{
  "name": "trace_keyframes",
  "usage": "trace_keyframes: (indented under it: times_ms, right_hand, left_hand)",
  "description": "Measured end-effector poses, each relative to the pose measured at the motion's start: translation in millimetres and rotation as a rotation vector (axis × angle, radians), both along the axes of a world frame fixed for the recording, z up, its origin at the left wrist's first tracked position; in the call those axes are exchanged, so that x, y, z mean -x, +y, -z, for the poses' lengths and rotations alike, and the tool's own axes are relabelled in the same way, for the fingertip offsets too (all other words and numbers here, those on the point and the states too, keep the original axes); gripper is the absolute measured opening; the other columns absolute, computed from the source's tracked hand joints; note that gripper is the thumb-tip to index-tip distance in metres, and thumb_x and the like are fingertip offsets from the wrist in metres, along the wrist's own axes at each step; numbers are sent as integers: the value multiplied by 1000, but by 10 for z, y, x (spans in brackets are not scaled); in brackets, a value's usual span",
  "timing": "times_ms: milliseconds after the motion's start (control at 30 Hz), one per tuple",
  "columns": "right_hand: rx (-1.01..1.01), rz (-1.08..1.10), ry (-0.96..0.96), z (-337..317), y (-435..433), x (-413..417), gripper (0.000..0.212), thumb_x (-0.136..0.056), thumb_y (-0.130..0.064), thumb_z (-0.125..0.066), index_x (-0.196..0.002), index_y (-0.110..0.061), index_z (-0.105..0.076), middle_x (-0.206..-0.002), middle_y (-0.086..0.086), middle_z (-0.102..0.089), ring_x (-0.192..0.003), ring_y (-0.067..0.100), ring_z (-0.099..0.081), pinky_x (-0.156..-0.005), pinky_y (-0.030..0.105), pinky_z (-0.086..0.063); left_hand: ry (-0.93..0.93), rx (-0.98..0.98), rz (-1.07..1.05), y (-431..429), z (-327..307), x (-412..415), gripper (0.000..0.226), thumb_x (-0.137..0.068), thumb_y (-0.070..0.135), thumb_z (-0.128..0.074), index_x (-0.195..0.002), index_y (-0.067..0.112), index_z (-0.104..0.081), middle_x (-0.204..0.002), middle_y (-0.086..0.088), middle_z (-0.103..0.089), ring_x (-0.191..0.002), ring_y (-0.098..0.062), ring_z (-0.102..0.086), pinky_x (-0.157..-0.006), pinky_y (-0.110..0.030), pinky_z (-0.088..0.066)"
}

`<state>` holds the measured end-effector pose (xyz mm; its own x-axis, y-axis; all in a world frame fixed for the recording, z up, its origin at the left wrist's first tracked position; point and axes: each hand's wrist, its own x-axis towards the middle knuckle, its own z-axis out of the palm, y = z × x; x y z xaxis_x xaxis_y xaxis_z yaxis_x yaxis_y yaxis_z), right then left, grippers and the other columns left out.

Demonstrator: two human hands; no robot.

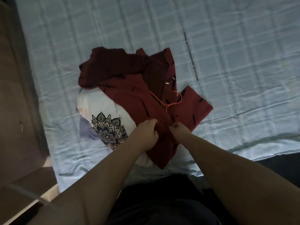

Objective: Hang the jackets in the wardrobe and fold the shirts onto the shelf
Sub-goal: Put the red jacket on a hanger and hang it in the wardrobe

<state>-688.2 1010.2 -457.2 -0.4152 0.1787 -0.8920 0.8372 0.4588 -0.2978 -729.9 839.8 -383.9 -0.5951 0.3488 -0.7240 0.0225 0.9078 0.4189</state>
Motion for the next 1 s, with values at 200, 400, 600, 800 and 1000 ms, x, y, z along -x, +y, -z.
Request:
trace_keyframes:
  times_ms: [200, 400, 600, 800, 1000]
  right_hand:
    - [167, 11, -18, -1, 39, 86, 25, -93, -27, -64, -112, -11, -62, -97, 10, -67, -90, 30, -66, -79, 37, -54]
    - [516, 450, -4, -261, 22, 84, 22, -92, -3, -59, -113, -2, -66, -108, 24, -68, -91, 31, -66, -90, 42, -52]
    - [660, 627, 38, -882, -139, 55, 25, -95, -24, -53, -109, -12, -70, -102, 13, -72, -87, 24, -67, -81, 37, -53]
    - [885, 416, 107, -1625, -615, -91, 61, -80, 19, -28, -121, -7, -64, -117, 8, -71, -109, 20, -67, -93, 33, -54]
    - [870, 505, 161, -1865, -1325, -390, 59, -83, 19, -29, -132, -1, -55, -133, 17, -60, -122, 29, -60, -104, 39, -48]
  left_hand:
    - [5, 16, -42, 153, -74, -22, 50, -89, 20, -52, -139, 18, -46, -133, -8, -55, -122, -27, -51, -104, -40, -42]
    - [52, -21, -133, 184, -258, -59, 50, -89, 24, -54, -138, 20, -46, -130, -8, -56, -121, -26, -53, -103, -42, -43]
    - [106, -153, -338, 48, -582, -186, 50, -94, 45, -53, -136, 18, -48, -127, -7, -60, -116, -22, -57, -100, -39, -45]
    - [208, -154, -597, -345, -982, -287, 33, -92, 38, -63, -112, 16, -50, -96, 2, -60, -90, -19, -59, -73, -26, -38]
    - [327, -235, -786, -1027, -1200, -514, 18, -94, 16, -58, -110, 11, -60, -97, -3, -63, -97, -26, -61, -82, -31, -45]
